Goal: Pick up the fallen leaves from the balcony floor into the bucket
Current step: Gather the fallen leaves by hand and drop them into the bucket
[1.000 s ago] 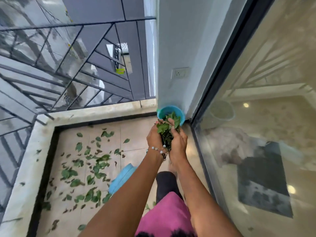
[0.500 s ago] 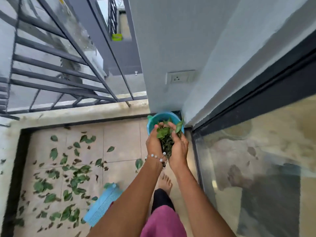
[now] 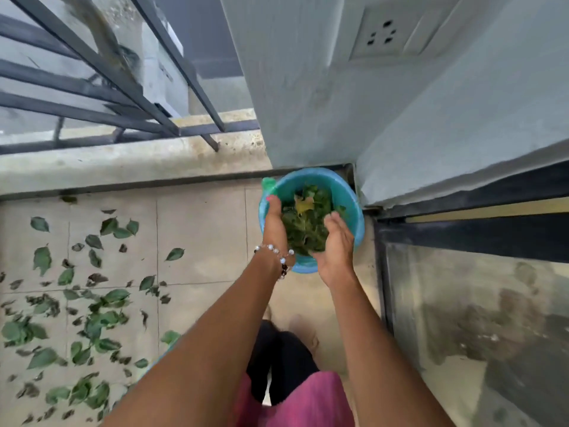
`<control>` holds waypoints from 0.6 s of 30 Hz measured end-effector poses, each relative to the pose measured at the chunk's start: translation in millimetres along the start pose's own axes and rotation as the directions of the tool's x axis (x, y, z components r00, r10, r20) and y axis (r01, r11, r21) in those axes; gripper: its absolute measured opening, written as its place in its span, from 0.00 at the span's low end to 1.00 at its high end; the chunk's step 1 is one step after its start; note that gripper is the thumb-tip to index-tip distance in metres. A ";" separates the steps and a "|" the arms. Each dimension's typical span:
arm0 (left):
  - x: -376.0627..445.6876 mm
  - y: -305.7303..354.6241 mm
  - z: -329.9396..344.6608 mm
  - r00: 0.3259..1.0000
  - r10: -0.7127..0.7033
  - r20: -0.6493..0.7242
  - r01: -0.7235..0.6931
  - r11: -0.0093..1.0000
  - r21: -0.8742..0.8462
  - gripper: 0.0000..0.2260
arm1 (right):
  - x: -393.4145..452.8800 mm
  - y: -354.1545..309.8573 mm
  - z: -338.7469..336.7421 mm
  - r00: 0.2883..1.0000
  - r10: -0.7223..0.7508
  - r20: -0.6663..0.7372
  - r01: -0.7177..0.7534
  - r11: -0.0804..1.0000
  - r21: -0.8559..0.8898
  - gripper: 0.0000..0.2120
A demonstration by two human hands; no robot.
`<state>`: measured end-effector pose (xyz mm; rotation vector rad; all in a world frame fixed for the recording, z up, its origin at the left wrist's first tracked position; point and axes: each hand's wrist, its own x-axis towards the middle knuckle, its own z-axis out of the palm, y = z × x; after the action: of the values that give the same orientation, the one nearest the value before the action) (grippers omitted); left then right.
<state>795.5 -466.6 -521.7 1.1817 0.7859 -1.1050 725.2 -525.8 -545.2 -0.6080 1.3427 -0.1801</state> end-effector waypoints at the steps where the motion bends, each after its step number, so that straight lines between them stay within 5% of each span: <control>1: -4.3 2.3 1.6 0.999 -0.003 -0.032 0.004 1.000 0.023 0.31 | 4.6 0.8 -1.4 0.999 0.038 -0.018 -0.038 0.999 -0.021 0.22; 5: -34.9 9.4 8.2 0.997 -0.010 -0.073 0.022 0.987 0.161 0.30 | -0.7 -2.0 -3.5 0.994 0.082 -0.067 -0.086 0.994 -0.064 0.23; 8: -43.5 5.7 -3.1 0.994 -0.031 -0.109 0.057 0.968 0.245 0.30 | -26.9 -15.1 -3.5 0.992 0.044 -0.117 -0.051 0.997 -0.057 0.07; 10: -59.4 4.8 -11.5 0.993 0.021 -0.113 0.023 0.929 0.369 0.30 | -50.6 -26.4 -2.4 0.989 0.012 -0.149 -0.025 0.996 -0.085 0.07; 18: -197.9 21.1 -37.5 0.956 0.293 -0.013 -0.116 0.419 0.900 0.19 | -185.4 -73.9 1.1 0.987 -0.092 -0.129 0.035 0.920 -0.391 0.12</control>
<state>758.1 -381.2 -341.8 2.2503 0.0637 -1.2422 698.1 -501.9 -348.9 -0.9897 1.5140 -0.0074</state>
